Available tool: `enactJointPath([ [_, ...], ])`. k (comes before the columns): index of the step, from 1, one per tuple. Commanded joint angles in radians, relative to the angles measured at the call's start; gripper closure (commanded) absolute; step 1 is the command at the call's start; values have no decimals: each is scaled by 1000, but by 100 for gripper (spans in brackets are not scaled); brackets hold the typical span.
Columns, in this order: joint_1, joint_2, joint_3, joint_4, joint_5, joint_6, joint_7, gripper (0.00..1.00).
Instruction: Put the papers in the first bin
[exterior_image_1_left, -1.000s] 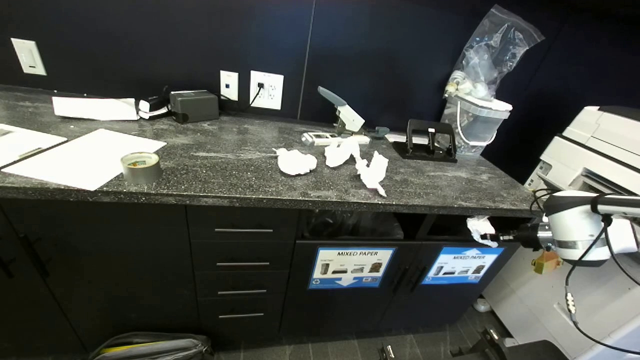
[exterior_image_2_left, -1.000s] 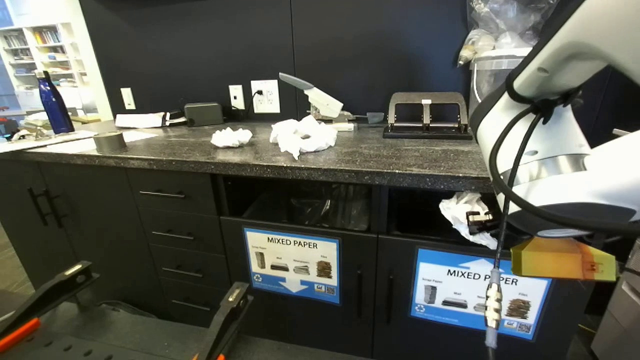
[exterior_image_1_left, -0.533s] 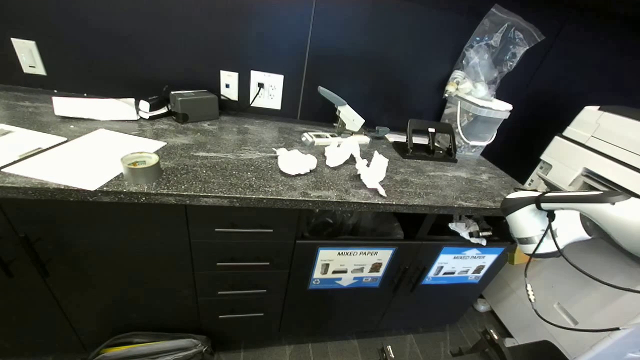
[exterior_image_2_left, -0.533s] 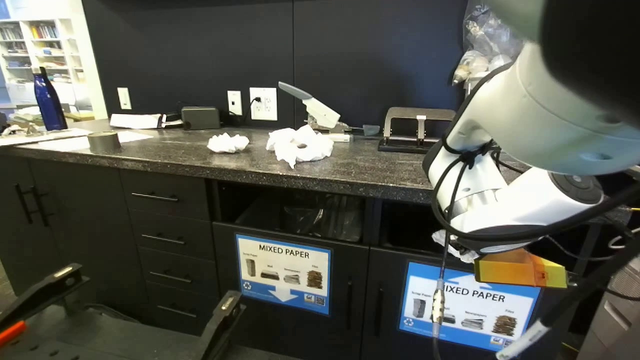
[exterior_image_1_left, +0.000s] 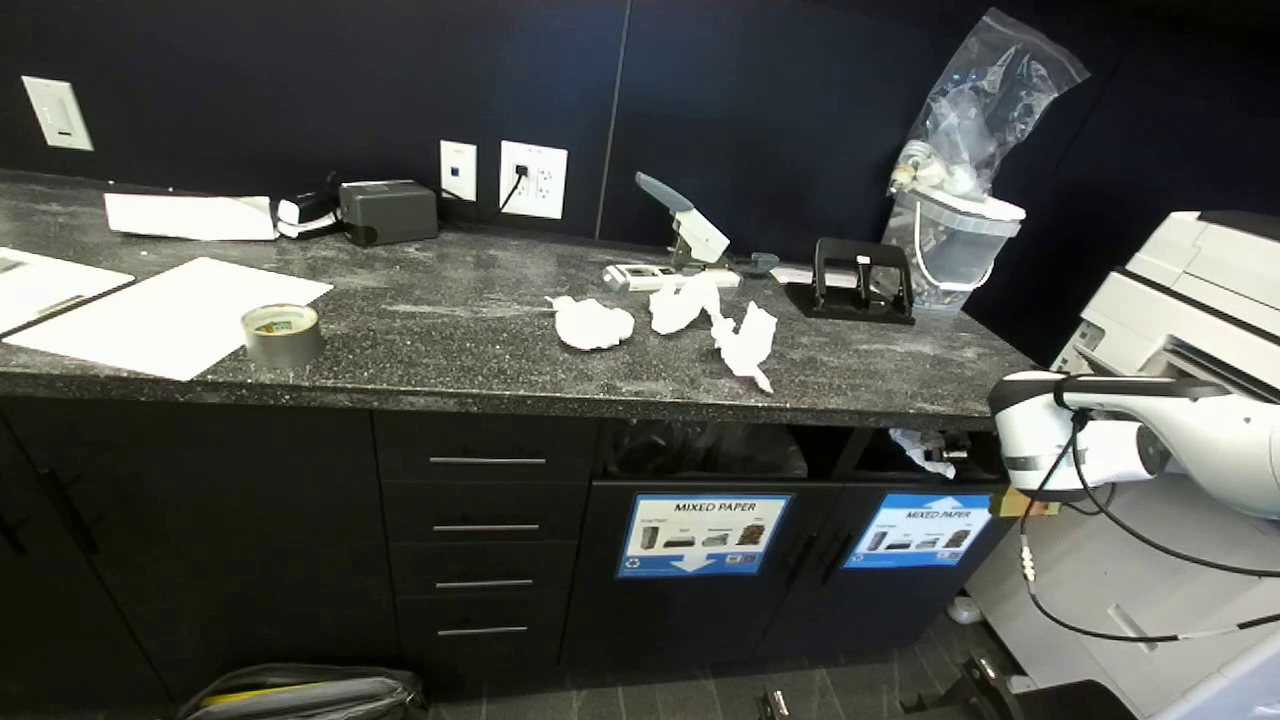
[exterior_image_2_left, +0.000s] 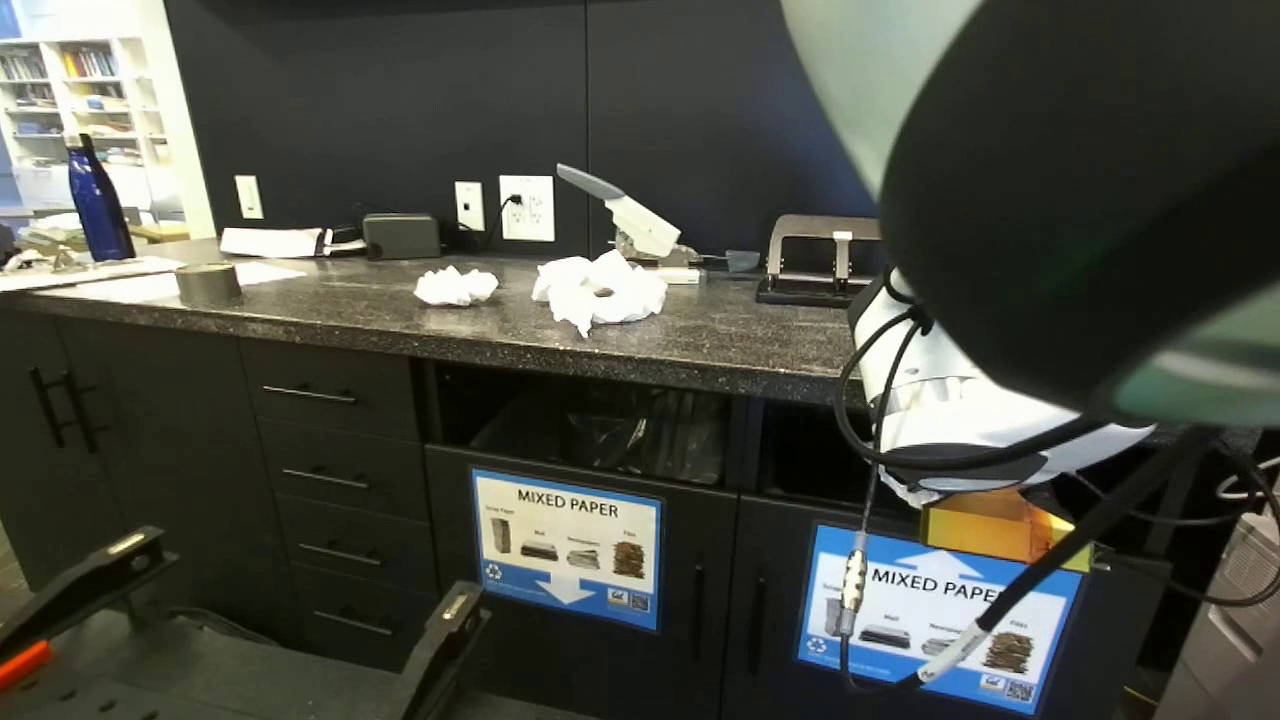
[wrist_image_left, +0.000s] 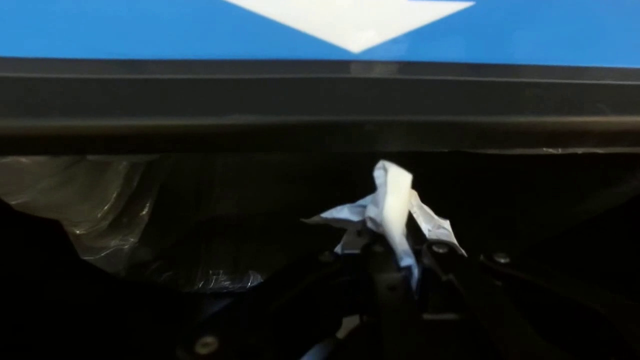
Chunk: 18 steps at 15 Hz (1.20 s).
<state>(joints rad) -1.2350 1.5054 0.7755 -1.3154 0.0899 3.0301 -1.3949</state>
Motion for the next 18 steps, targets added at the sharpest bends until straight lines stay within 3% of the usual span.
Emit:
enactJointPath([
  [1,15,-1,25,33,123,-4,-75,66],
  [3,41,-3,-6,56,140,-5,-69,61],
  [8,26,-3,8,39,177,43,-108,23],
  [11,48,-32,-47,12,146,149,-59,2],
  [14,61,-142,-148,-103,179,236,-17,0],
  [17,21,-242,-162,-250,180,281,-24,0],
  [18,43,-312,-214,-307,228,275,19,0],
])
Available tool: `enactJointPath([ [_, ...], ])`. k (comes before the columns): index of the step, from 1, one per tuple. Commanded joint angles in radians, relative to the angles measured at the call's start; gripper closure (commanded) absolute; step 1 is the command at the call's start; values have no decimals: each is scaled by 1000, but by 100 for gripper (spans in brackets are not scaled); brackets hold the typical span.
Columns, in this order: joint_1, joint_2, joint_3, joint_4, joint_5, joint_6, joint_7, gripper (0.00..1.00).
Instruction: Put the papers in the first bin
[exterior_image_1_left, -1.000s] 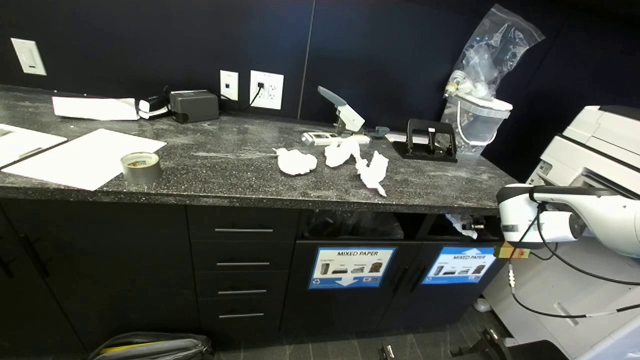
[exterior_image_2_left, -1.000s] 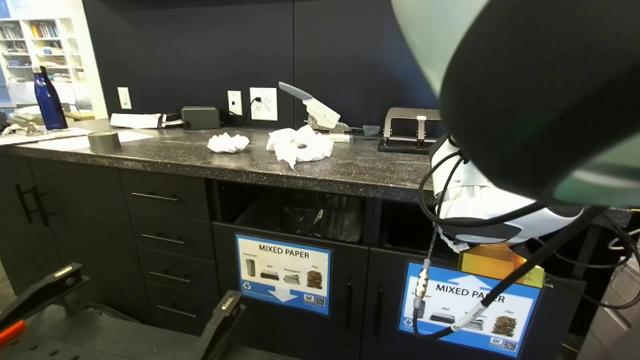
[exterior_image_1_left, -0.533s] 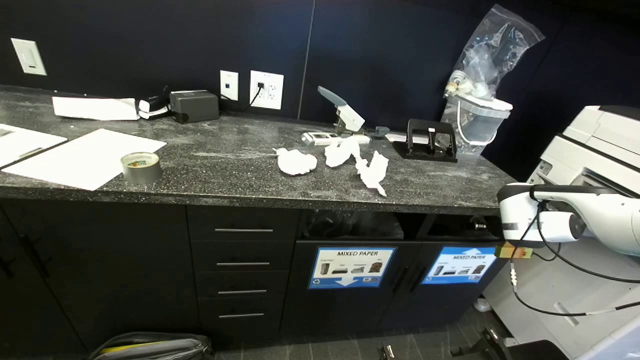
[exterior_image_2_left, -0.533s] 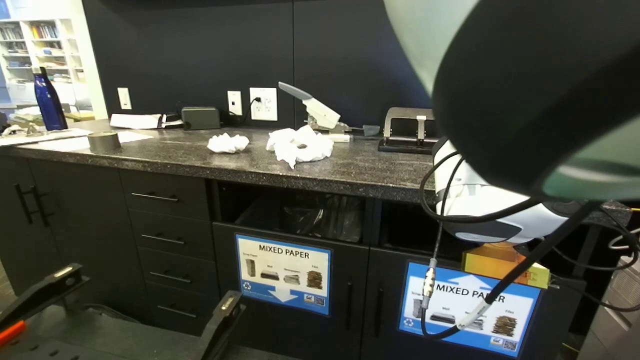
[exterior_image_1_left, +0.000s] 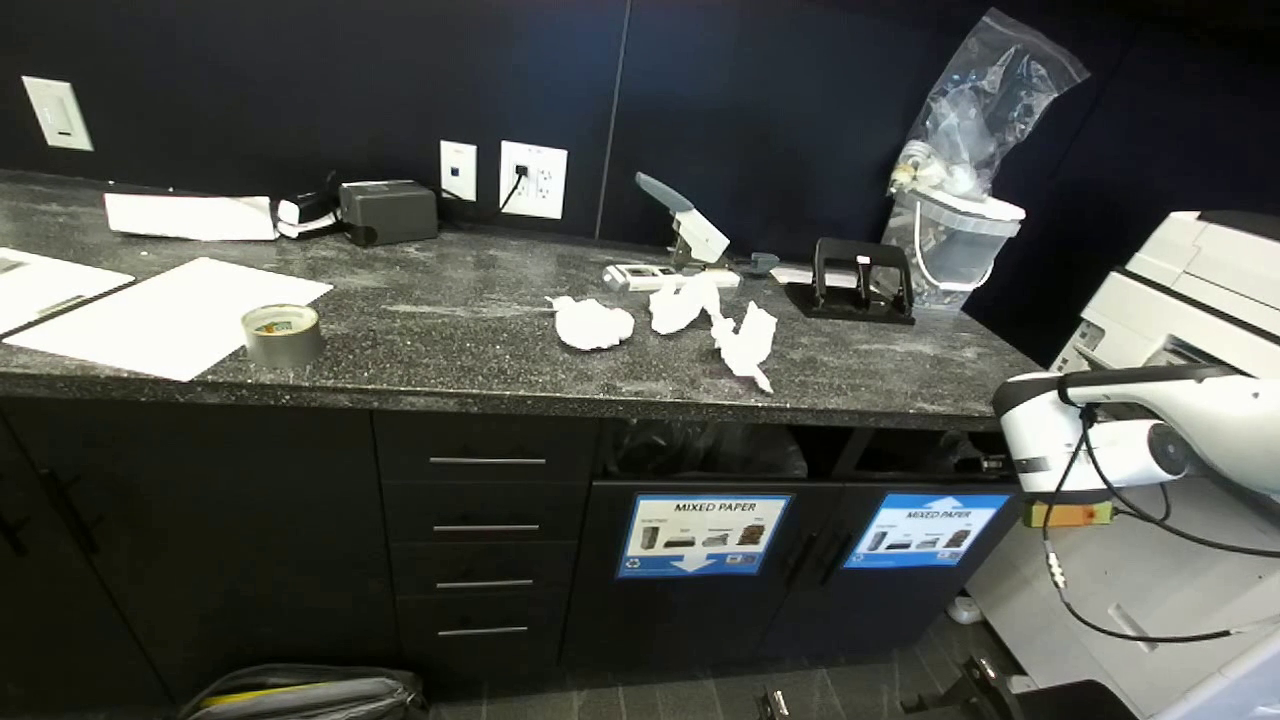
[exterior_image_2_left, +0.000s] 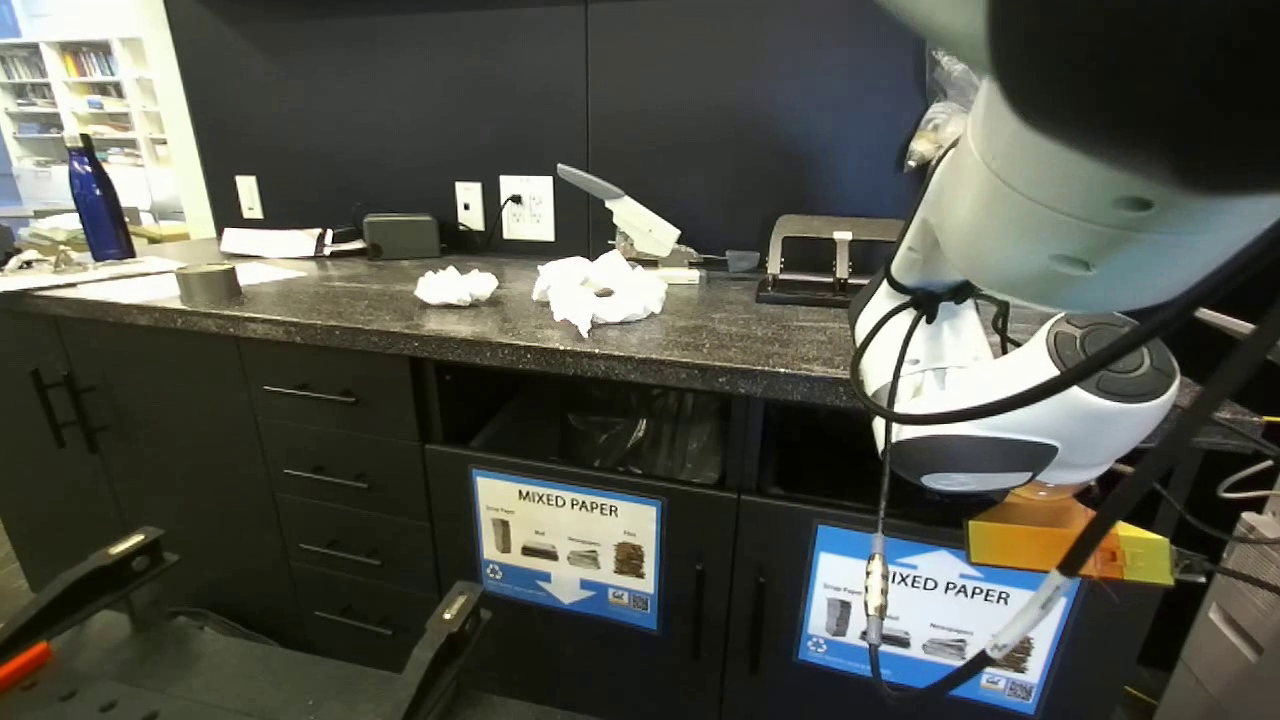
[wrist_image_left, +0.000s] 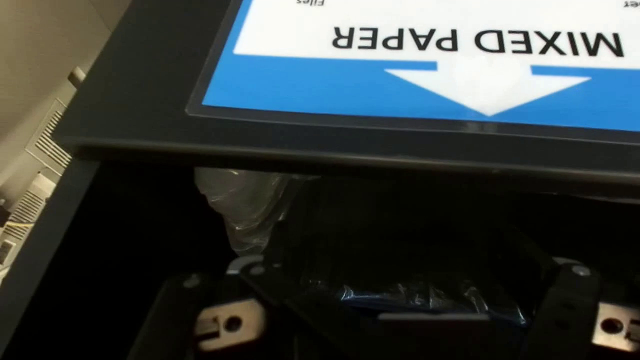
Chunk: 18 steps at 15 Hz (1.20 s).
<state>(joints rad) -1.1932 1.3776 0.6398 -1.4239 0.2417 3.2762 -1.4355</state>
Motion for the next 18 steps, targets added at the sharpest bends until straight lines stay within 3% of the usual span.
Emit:
enactJointPath([
  [1,13,-234,-104,-242,112,21,77,0],
  [5,78,-437,-212,-433,248,-30,153,0],
  [6,97,-487,-258,-488,148,-78,283,0],
  [7,140,-537,-306,-527,141,-132,328,0],
  [10,190,-686,-357,-651,26,-278,494,0],
  [18,410,-1091,-437,-881,-51,-536,752,0],
])
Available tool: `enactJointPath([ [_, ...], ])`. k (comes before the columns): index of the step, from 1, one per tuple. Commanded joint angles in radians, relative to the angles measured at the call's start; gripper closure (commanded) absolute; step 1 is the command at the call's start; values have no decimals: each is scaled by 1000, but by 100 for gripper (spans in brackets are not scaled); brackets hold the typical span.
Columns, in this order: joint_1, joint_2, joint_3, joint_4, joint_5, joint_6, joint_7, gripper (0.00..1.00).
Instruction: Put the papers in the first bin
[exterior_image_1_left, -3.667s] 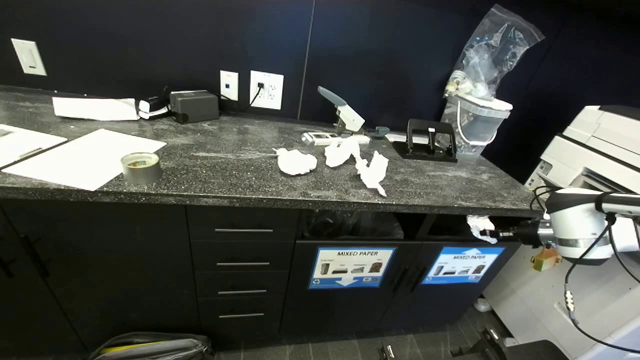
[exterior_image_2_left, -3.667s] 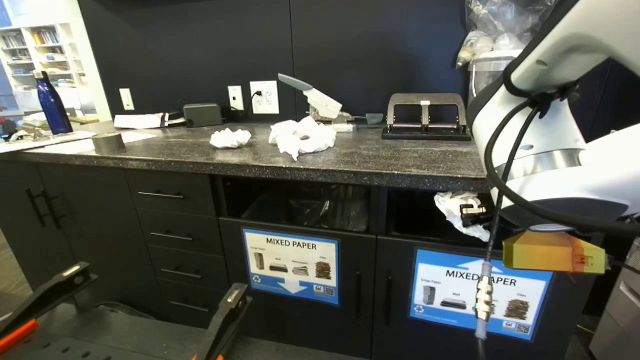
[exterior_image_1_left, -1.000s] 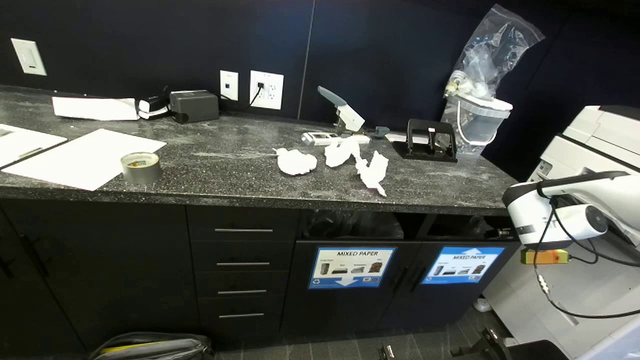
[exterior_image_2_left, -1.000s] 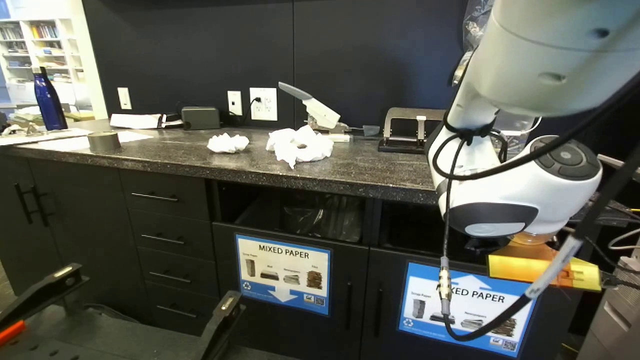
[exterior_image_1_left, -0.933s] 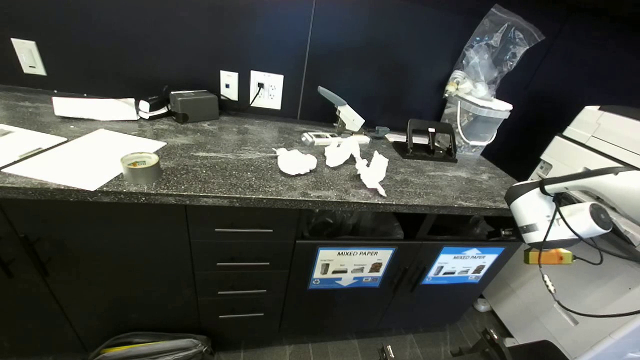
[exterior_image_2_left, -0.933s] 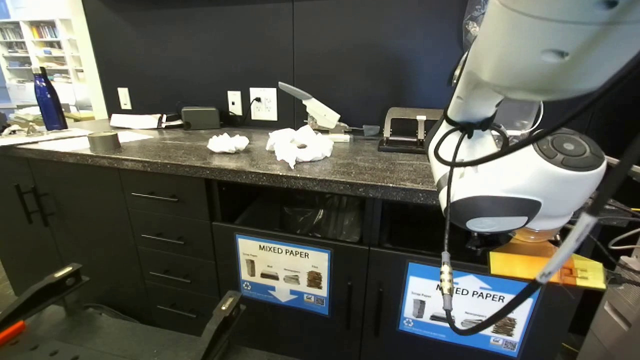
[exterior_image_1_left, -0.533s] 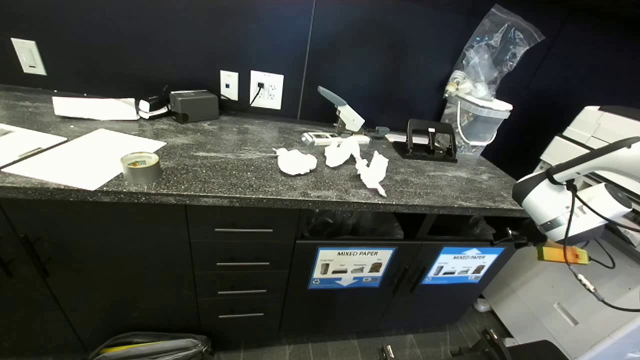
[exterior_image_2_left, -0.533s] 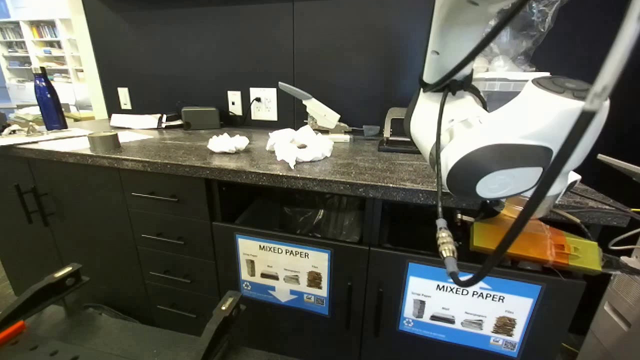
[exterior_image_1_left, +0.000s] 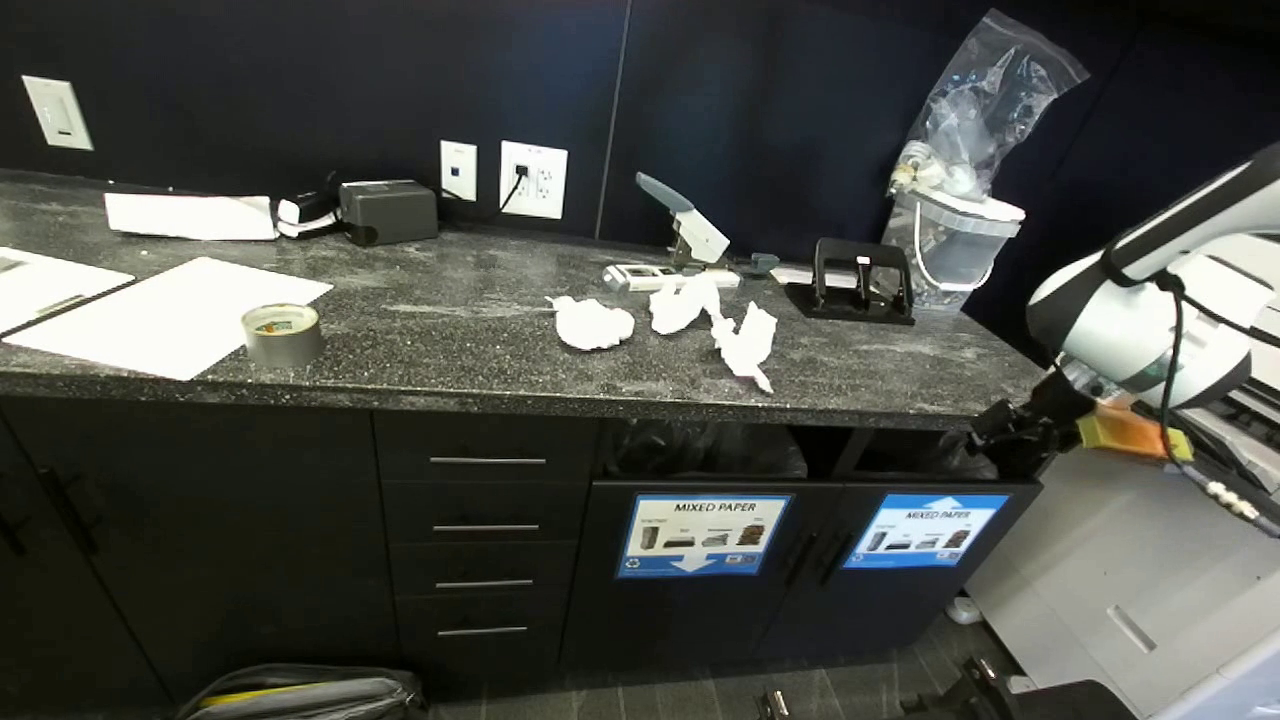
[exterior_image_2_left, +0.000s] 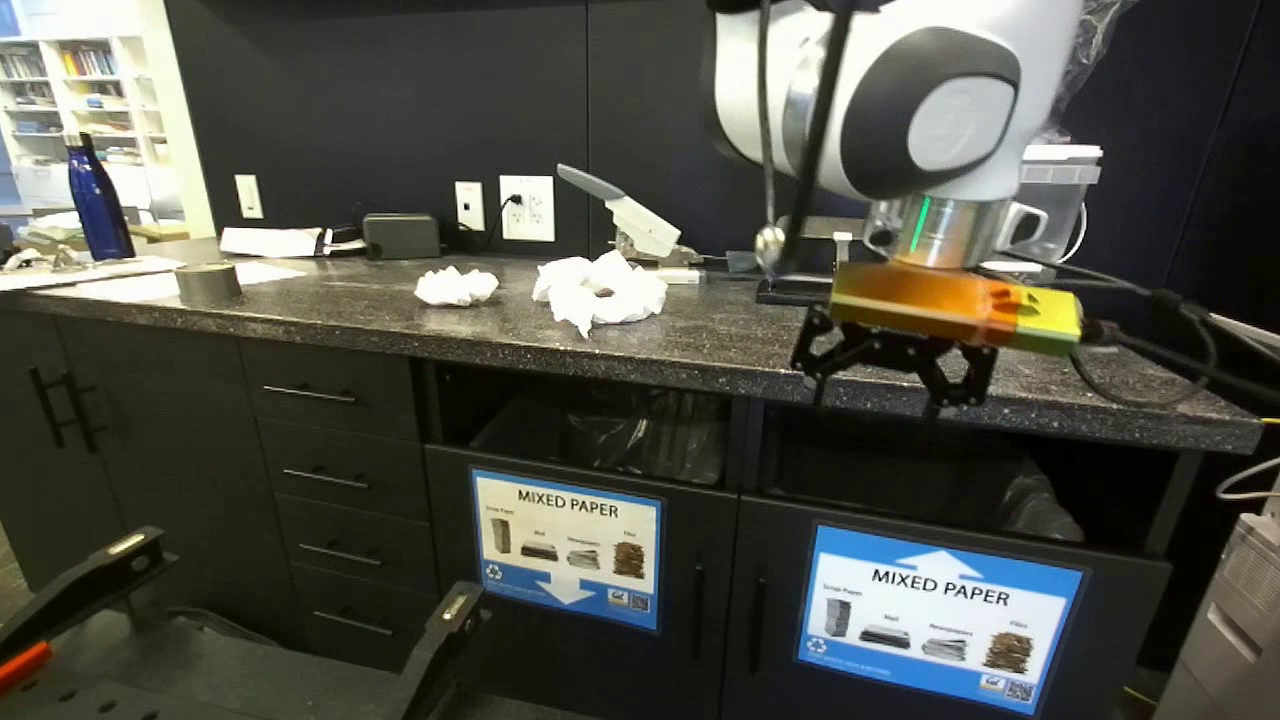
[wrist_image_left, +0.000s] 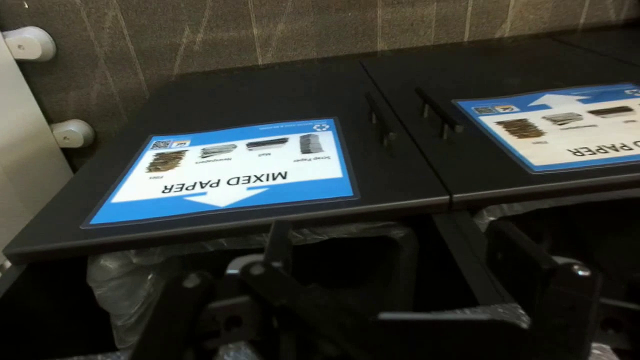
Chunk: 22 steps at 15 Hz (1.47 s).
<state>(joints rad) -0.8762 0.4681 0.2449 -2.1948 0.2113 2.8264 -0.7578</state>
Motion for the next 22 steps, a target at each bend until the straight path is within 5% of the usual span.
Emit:
enactJointPath([
  [1,138,-229,-58,-126,-21,-125,98,0],
  [6,423,-355,-130,-64,-41,-332,238,0],
  [11,665,-254,-176,107,-100,-423,382,0],
  [17,780,-62,-217,251,-233,-302,470,0],
  [22,774,84,-221,402,-263,-321,451,0],
])
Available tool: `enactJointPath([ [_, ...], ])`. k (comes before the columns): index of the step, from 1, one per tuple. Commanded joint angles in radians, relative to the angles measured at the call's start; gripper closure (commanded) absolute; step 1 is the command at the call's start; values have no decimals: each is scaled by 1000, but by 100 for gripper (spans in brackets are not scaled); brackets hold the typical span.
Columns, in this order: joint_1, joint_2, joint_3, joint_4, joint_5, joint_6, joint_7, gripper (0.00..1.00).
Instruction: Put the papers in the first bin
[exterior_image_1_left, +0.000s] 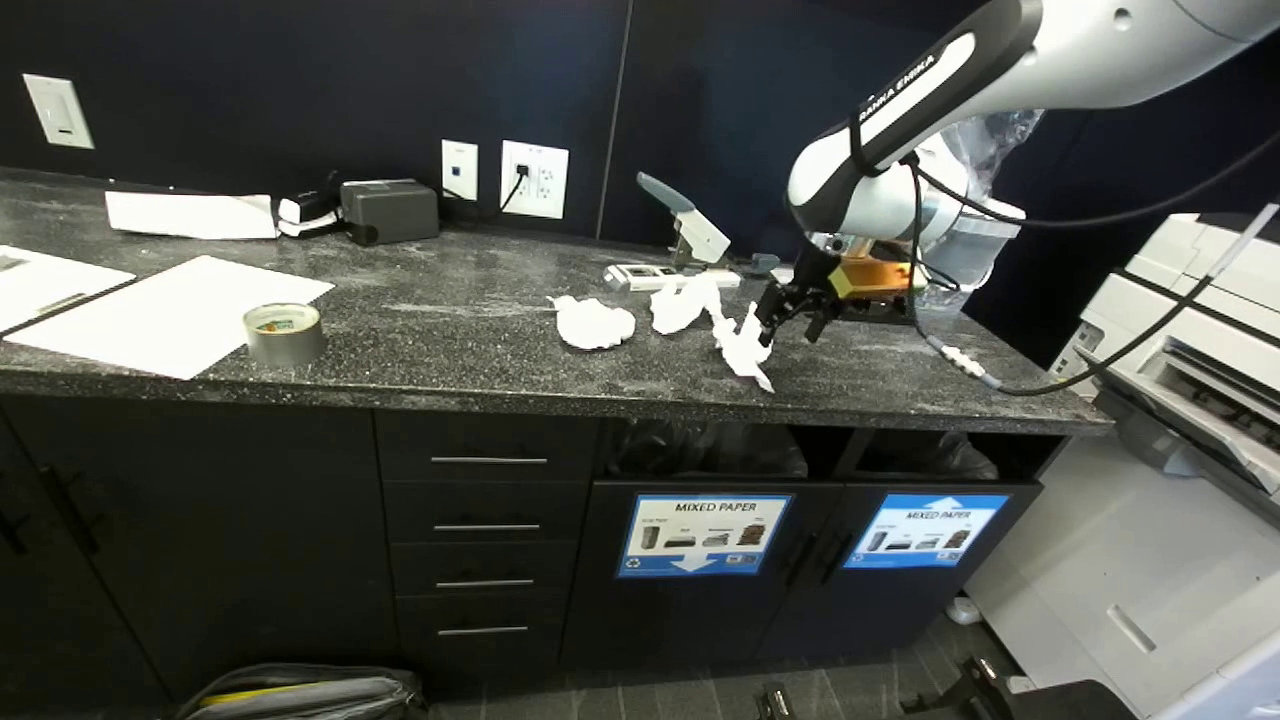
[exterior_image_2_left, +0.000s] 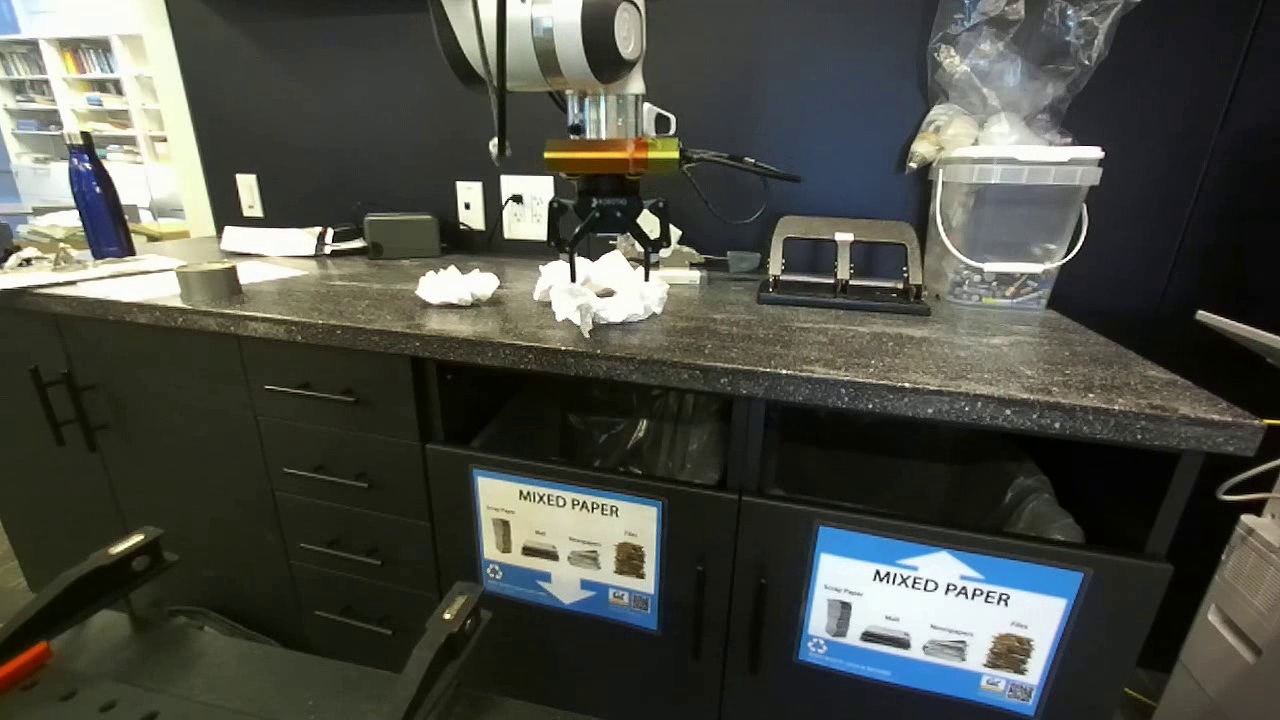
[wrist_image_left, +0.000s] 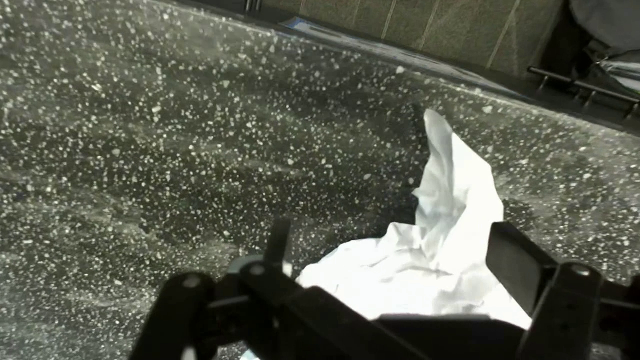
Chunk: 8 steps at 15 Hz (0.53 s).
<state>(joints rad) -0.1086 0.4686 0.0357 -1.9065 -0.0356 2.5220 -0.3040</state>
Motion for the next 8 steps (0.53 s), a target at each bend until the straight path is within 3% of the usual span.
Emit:
enactJointPath([
  [1,-2,106,-3,138,-3,-26,-13,0],
  [8,-24,184,36,287,49,-198,-42,0],
])
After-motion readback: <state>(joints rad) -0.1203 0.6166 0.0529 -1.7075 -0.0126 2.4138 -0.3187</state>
